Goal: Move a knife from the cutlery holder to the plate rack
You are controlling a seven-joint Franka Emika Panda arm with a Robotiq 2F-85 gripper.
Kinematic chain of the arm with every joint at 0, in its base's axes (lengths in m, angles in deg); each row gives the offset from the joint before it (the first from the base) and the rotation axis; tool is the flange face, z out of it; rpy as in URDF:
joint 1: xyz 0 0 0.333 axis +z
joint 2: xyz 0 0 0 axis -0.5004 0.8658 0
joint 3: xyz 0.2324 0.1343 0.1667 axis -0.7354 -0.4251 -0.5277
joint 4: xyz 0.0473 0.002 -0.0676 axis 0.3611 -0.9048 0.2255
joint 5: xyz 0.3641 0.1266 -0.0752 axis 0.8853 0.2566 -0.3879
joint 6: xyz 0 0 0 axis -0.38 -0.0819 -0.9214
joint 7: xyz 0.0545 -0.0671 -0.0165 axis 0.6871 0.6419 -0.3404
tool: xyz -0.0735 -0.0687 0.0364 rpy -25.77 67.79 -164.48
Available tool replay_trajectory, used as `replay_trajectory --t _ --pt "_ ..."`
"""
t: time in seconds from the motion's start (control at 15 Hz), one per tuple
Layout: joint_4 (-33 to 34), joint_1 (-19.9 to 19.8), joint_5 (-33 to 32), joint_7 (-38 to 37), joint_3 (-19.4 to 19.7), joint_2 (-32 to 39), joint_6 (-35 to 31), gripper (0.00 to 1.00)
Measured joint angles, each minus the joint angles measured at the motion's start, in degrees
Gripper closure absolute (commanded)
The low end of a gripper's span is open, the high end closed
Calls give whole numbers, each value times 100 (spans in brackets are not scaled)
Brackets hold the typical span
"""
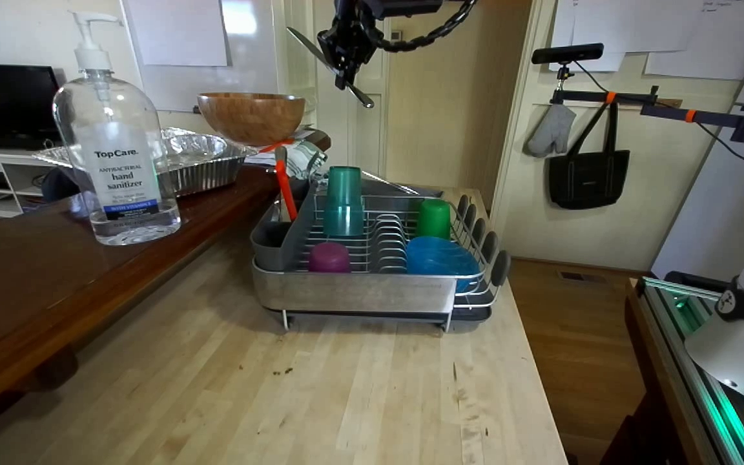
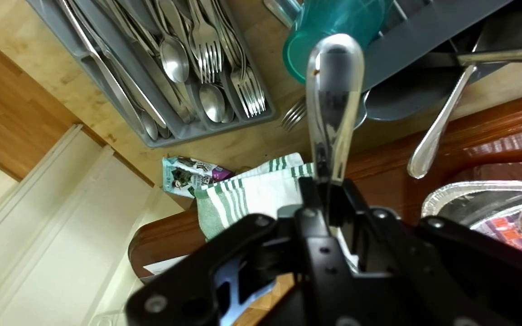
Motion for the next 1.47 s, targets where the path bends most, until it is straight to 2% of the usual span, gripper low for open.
replay_trajectory --t 0.13,0.4,0.67,0.93,1.0,1.13,1.2,1.33,1.47 --pt "13 174 -337 -503 3 -36 118 96" --pt "-12 740 -1142 -1982 -97 -203 615 96" --pt "4 1039 -1350 -2966 -373 -210 1795 96" --pt "268 1145 -1481 -3193 -519 137 3187 96" --pt "427 1157 -1493 -3168 -523 299 3478 85" --pt "712 1127 -1485 -2787 -534 592 3483 85" --pt "818 1112 -1485 -2682 -533 691 3479 96" --pt "911 1104 -1485 -2622 -529 769 3479 96" --pt "913 1136 -1516 -2873 -496 768 3539 96"
